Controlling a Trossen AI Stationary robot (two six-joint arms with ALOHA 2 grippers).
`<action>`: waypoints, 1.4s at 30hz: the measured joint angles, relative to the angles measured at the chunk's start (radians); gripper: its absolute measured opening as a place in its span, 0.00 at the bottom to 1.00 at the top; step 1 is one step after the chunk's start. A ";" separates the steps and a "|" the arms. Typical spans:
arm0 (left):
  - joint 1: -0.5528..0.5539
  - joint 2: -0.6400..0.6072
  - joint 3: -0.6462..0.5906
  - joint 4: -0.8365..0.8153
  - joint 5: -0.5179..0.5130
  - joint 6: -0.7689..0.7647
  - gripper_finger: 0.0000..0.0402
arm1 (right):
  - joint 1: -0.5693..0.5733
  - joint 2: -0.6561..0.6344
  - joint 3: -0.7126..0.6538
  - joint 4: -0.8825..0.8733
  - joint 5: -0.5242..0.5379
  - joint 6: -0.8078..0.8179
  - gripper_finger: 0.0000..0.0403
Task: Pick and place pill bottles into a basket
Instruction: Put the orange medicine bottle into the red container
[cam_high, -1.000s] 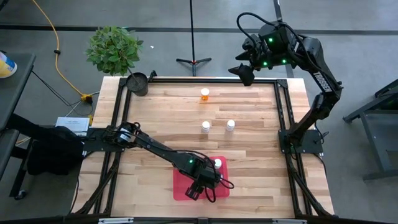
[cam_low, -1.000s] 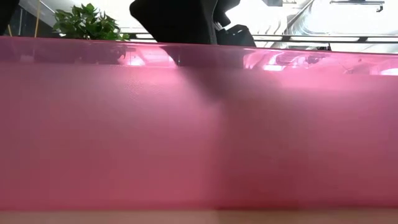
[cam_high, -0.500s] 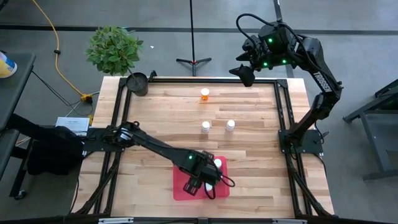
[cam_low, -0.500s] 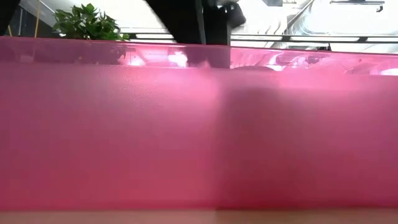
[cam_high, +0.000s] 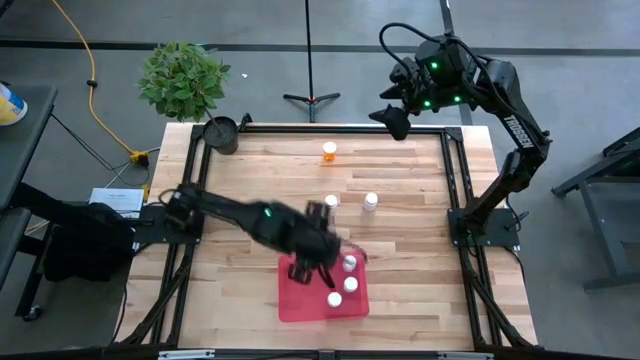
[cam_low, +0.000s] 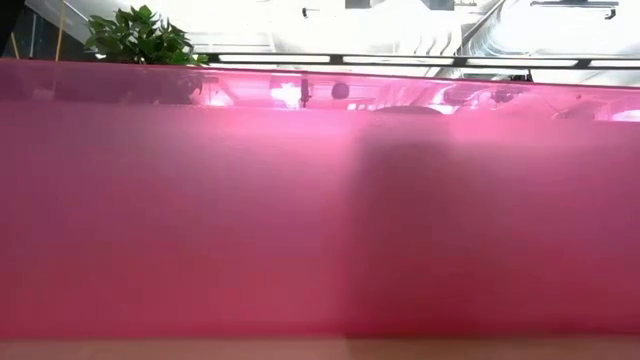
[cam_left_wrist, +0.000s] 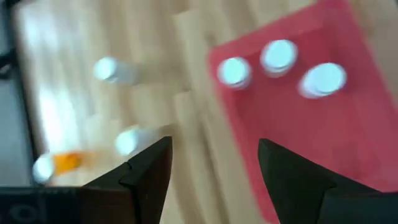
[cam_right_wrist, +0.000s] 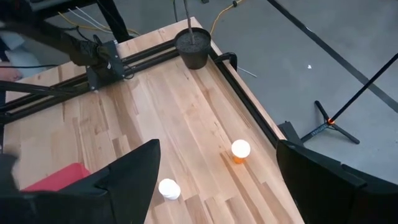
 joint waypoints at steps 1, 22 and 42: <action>0.015 -0.022 0.000 -0.011 -0.007 -0.010 0.67 | 0.000 0.000 0.000 -0.004 -0.001 0.000 0.77; 0.325 -0.434 -0.002 -0.012 -0.076 0.025 0.67 | 0.000 0.000 0.000 -0.031 0.003 0.008 0.77; 0.635 -0.517 -0.013 -0.036 0.102 0.150 0.67 | -0.003 -0.064 -0.001 -0.081 0.058 -0.042 0.77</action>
